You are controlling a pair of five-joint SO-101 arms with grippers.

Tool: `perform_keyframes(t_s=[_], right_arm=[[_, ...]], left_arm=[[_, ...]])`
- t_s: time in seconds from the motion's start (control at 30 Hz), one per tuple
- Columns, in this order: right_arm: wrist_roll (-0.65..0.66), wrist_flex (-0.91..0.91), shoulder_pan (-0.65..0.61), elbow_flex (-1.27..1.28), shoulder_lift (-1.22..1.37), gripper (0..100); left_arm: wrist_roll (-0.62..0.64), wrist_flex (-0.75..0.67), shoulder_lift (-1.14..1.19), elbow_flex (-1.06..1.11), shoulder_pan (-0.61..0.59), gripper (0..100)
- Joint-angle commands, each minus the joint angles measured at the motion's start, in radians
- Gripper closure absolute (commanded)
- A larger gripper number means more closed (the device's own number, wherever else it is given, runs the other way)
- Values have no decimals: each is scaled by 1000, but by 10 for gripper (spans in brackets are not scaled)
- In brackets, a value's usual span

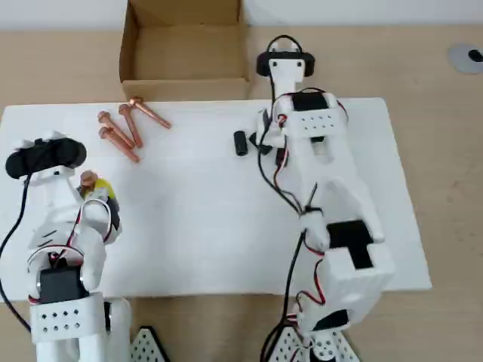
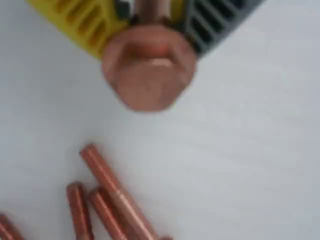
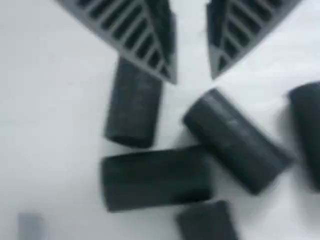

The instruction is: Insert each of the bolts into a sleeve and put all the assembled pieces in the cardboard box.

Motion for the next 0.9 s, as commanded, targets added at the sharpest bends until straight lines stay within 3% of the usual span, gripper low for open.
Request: perform_keyframes(t_s=[0.0,0.87], right_arm=[[-3,6,48,-51,19,913],[43,169,74,-268,246,911]], left_arm=[[35,6,-16,-6,-8,988],[60,8,-19,-9,-8,988]])
